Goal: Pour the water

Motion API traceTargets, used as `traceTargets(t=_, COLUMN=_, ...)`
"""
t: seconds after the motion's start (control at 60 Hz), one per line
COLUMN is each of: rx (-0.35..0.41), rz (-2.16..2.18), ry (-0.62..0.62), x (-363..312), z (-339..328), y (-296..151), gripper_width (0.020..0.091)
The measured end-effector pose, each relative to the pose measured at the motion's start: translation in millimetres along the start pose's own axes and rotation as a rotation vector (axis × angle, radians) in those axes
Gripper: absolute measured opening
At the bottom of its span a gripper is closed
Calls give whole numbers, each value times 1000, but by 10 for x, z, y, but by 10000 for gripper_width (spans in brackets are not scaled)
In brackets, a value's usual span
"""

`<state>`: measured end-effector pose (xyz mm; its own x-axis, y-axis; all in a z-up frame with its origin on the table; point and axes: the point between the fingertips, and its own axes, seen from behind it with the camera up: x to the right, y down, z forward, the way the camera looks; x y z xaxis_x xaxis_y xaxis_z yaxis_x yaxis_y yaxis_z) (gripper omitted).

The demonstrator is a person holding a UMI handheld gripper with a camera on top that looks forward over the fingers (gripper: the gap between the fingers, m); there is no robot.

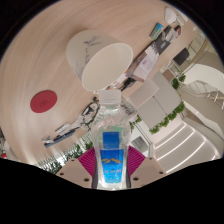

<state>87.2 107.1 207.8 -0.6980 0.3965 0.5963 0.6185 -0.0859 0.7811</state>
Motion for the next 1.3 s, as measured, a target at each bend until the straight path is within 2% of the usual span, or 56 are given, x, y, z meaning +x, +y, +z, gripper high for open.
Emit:
traceTargets(t=0.117, rx=-5, rz=218, ry=-30, x=84, z=-20, y=42, gripper_width=376)
traceTargets(t=0.15, rx=-17, rz=364, ry=-19, x=86, z=-111, y=74, gripper_width=375)
traceTargets(t=0.217, rx=12, rz=779, ry=-105, x=154, z=-66, y=140, gripper_width=378)
traceTargets(t=0.233, rx=-18, rz=940, ry=-77, x=98, z=-207, y=33, gripper_width=376)
traceTargets(t=0.267, rx=-3, rz=1148, ry=-66, x=145, z=-293, y=56, gripper_width=380)
traceTargets(t=0.333, rx=94, rz=1554, ry=-133, x=183, z=-275, y=109, gripper_width=405)
traceTargets(t=0.383, rx=203, rz=1816, ry=-167, x=200, z=-292, y=47, gripper_width=422)
traceTargets(t=0.4, rx=224, rz=1907, ry=-144, x=212, z=-370, y=-28, gripper_width=431)
traceTargets(t=0.433, rx=307, rz=2028, ry=-211, x=190, z=-291, y=-42, gripper_width=427)
traceTargets(t=0.467, rx=398, rz=2146, ry=-245, x=167, z=-333, y=-115, gripper_width=461)
traceTargets(t=0.5, rx=468, rz=2223, ry=-253, x=103, z=-345, y=-128, gripper_width=465)
traceTargets(t=0.517, rx=481, rz=2280, ry=-223, x=82, z=-393, y=-338, gripper_width=464)
traceTargets(t=0.533, rx=484, rz=2274, ry=-241, x=27, z=-294, y=-210, gripper_width=464)
traceTargets(t=0.583, rx=475, rz=2312, ry=-268, x=-207, z=-208, y=-202, gripper_width=464)
traceTargets(t=0.617, rx=463, rz=2327, ry=-276, x=-394, z=-149, y=-304, gripper_width=464)
traceTargets(t=0.633, rx=474, rz=2348, ry=-264, x=-592, z=-131, y=-513, gripper_width=464)
traceTargets(t=0.667, rx=477, rz=2352, ry=-293, x=-523, z=-93, y=-436, gripper_width=465)
traceTargets(t=0.75, rx=498, rz=2365, ry=-325, x=-728, z=-7, y=-583, gripper_width=465)
traceTargets(t=0.883, rx=509, rz=2324, ry=-312, x=-1009, z=132, y=-750, gripper_width=464)
traceTargets(t=0.967, rx=488, rz=2260, ry=-318, x=-1193, z=153, y=-865, gripper_width=465)
traceTargets(t=1.017, rx=515, rz=2258, ry=-287, x=-1169, z=131, y=-848, gripper_width=466)
traceTargets(t=1.083, rx=515, rz=2296, ry=-288, x=-1215, z=161, y=-835, gripper_width=484)
traceTargets(t=1.2, rx=482, rz=2324, ry=-348, x=-1316, z=138, y=-836, gripper_width=557)
traceTargets(t=1.233, rx=454, rz=2325, ry=-388, x=-1375, z=127, y=-898, gripper_width=620)
traceTargets(t=1.3, rx=454, rz=2344, ry=-459, x=-1402, z=-29, y=-885, gripper_width=787)
